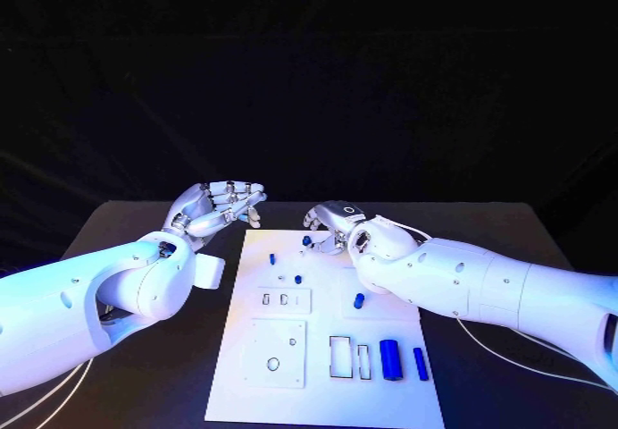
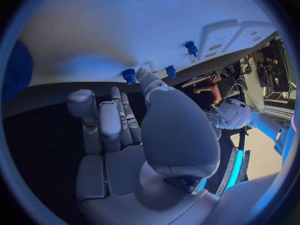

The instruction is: Assemble the parts on the task board

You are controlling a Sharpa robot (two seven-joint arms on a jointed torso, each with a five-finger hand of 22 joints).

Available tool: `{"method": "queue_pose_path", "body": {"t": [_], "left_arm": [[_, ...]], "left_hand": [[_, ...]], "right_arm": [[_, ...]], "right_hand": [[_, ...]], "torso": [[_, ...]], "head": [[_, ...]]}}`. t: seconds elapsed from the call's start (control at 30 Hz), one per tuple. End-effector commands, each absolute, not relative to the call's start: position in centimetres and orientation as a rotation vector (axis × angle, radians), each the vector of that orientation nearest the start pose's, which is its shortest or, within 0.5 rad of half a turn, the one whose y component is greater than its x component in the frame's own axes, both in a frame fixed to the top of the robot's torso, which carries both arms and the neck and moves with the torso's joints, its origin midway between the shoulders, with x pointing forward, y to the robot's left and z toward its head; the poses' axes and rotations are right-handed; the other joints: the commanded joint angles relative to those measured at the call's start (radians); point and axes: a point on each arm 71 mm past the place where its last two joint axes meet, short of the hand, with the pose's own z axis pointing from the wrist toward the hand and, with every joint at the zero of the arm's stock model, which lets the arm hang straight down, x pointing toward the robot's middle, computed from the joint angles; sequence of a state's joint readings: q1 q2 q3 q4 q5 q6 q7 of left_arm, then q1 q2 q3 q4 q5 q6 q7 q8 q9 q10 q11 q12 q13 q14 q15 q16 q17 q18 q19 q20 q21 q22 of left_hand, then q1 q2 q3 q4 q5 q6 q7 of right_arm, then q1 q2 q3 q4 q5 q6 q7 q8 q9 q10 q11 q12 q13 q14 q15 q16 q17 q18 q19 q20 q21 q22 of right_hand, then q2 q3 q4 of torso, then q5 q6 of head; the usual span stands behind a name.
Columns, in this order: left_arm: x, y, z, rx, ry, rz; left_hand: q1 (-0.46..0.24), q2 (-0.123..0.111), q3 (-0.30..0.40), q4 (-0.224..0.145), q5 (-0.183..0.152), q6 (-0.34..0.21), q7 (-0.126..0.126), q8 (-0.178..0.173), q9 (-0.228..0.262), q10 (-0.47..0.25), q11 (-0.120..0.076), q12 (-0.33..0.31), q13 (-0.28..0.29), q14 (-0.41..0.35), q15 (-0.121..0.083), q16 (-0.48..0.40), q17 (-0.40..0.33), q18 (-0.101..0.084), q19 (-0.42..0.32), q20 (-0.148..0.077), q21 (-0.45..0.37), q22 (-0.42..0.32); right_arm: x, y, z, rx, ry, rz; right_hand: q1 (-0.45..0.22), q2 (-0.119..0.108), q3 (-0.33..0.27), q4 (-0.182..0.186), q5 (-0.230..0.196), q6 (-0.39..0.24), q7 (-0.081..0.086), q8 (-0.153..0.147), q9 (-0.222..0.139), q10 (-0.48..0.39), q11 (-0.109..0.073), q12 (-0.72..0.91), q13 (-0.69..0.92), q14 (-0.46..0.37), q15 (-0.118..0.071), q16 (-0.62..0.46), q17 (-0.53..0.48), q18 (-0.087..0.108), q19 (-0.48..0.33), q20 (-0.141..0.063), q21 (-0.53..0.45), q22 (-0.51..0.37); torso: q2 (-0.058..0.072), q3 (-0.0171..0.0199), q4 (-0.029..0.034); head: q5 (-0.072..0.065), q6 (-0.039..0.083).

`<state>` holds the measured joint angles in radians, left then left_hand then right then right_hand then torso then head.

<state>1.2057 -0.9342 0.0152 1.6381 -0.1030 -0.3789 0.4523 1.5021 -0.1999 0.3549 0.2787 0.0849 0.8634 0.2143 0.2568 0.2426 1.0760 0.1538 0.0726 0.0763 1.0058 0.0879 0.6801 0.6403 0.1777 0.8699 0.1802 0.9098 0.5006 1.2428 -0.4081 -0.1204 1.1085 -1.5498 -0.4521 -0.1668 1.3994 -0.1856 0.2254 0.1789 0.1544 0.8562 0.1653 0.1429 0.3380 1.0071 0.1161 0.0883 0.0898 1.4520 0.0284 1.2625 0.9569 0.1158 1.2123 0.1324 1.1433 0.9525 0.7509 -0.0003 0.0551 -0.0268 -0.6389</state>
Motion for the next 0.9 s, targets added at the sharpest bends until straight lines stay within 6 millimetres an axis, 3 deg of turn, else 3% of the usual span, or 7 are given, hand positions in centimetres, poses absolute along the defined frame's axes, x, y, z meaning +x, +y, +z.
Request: {"method": "queue_pose_path", "body": {"t": [0.03, 0.37, 0.43, 0.57, 0.67, 0.73, 0.9], "left_arm": [[47.6, 22.3, -13.8, -0.954, 1.300, -1.574], [47.6, 22.7, -13.8, -0.958, 1.296, -1.566], [47.6, 22.7, -13.8, -0.958, 1.297, -1.567], [47.6, 22.7, -13.8, -0.957, 1.298, -1.570], [47.6, 22.7, -13.8, -0.957, 1.299, -1.572], [47.5, 22.7, -13.8, -0.956, 1.300, -1.574], [47.5, 22.6, -13.8, -0.955, 1.302, -1.579]], "left_hand": [[0.006, -0.001, -0.002, -0.004, -0.005, -0.006, 0.002, -0.004, 0.002, -0.008, 0.000, -0.002, 0.001, -0.007, -0.002, 0.006, 0.002, 0.005, -0.006, 0.002, 0.006, 0.001], [0.006, -0.002, -0.002, -0.004, -0.006, -0.007, 0.002, -0.004, 0.002, -0.008, 0.001, -0.002, 0.001, -0.007, -0.002, 0.007, 0.002, 0.005, -0.007, 0.002, 0.007, 0.002], [0.006, -0.002, -0.002, -0.004, -0.006, -0.007, 0.002, -0.004, 0.002, -0.008, 0.001, -0.002, 0.001, -0.007, -0.002, 0.007, 0.002, 0.005, -0.007, 0.002, 0.007, 0.002], [0.006, -0.002, -0.002, -0.004, -0.006, -0.007, 0.002, -0.004, 0.002, -0.008, 0.001, -0.002, 0.001, -0.007, -0.002, 0.007, 0.002, 0.005, -0.007, 0.002, 0.007, 0.002], [0.006, -0.002, -0.002, -0.004, -0.006, -0.007, 0.002, -0.004, 0.002, -0.008, 0.001, -0.002, 0.001, -0.007, -0.002, 0.007, 0.002, 0.005, -0.007, 0.002, 0.007, 0.002], [0.006, -0.002, -0.002, -0.004, -0.006, -0.007, 0.002, -0.004, 0.002, -0.008, 0.001, -0.002, 0.001, -0.007, -0.002, 0.007, 0.002, 0.005, -0.007, 0.002, 0.007, 0.002], [0.006, -0.002, -0.003, -0.004, -0.006, -0.008, 0.002, -0.004, 0.002, -0.009, 0.001, -0.002, 0.002, -0.008, -0.001, 0.008, 0.002, 0.005, -0.008, 0.002, 0.009, 0.002]], "right_arm": [[54.0, -10.2, -19.3, -0.228, 1.501, 0.562], [52.2, -16.1, -16.7, -0.074, 1.524, 0.628], [52.0, -17.3, -16.4, -0.029, 1.559, 0.642], [51.9, -19.9, -16.2, 0.054, 1.636, 0.648], [52.0, -21.1, -16.3, 0.086, 1.672, 0.635], [52.3, -21.9, -16.4, 0.102, 1.692, 0.623], [52.8, -22.9, -16.7, 0.126, 1.720, 0.596]], "right_hand": [[0.027, 0.003, -0.010, 0.009, 0.006, 0.016, 0.001, 0.002, 0.002, 0.008, -0.006, 0.016, 0.000, -0.001, -0.002, 0.005, 0.009, 0.010, 0.014, -0.001, 0.004, 0.014], [0.053, -0.003, 0.020, 0.045, 0.016, 0.076, 0.003, 0.015, 0.005, 0.129, -0.018, 0.079, 0.022, 0.014, -0.012, 0.041, 0.056, -0.005, 0.065, -0.010, 0.056, 0.095], [0.067, -0.016, 0.043, 0.051, 0.021, 0.091, -0.005, 0.018, 0.005, 0.244, -0.041, 0.138, 0.057, 0.023, -0.030, 0.062, 0.088, -0.012, 0.086, -0.023, 0.083, 0.133], [0.069, -0.049, 0.042, 0.065, 0.038, 0.076, -0.023, 0.018, 0.007, 0.314, -0.065, 0.267, 0.177, 0.031, -0.051, 0.088, 0.125, -0.020, 0.106, -0.045, 0.110, 0.176], [0.073, -0.064, -0.002, 0.081, 0.083, 0.048, -0.031, 0.047, 0.025, 0.226, -0.067, 0.666, 0.579, 0.052, -0.050, 0.149, 0.224, -0.032, 0.134, -0.045, 0.147, 0.233], [0.076, -0.052, -0.042, 0.103, 0.113, 0.022, -0.020, 0.075, 0.037, 0.286, -0.057, 1.031, 0.962, 0.071, -0.039, 0.212, 0.351, -0.038, 0.157, -0.040, 0.177, 0.281], [0.069, -0.034, -0.090, 0.107, 0.123, -0.002, -0.008, 0.103, 0.045, 0.392, -0.045, 1.268, 1.219, 0.092, -0.031, 0.263, 0.471, -0.051, 0.191, -0.029, 0.221, 0.346]], "torso": [[-0.002, 0.0014, -0.0032], [-0.012, 0.0044, -0.0199], [-0.014, 0.0053, -0.0218], [-0.016, 0.0078, -0.0280], [-0.017, 0.0092, -0.0299], [-0.016, 0.0103, -0.0293], [-0.014, 0.0099, -0.0234]], "head": [[-0.001, 0.002], [-0.005, 0.004], [-0.011, 0.004], [-0.015, 0.004], [-0.018, 0.003], [-0.021, 0.002], [-0.027, 0.001]]}}
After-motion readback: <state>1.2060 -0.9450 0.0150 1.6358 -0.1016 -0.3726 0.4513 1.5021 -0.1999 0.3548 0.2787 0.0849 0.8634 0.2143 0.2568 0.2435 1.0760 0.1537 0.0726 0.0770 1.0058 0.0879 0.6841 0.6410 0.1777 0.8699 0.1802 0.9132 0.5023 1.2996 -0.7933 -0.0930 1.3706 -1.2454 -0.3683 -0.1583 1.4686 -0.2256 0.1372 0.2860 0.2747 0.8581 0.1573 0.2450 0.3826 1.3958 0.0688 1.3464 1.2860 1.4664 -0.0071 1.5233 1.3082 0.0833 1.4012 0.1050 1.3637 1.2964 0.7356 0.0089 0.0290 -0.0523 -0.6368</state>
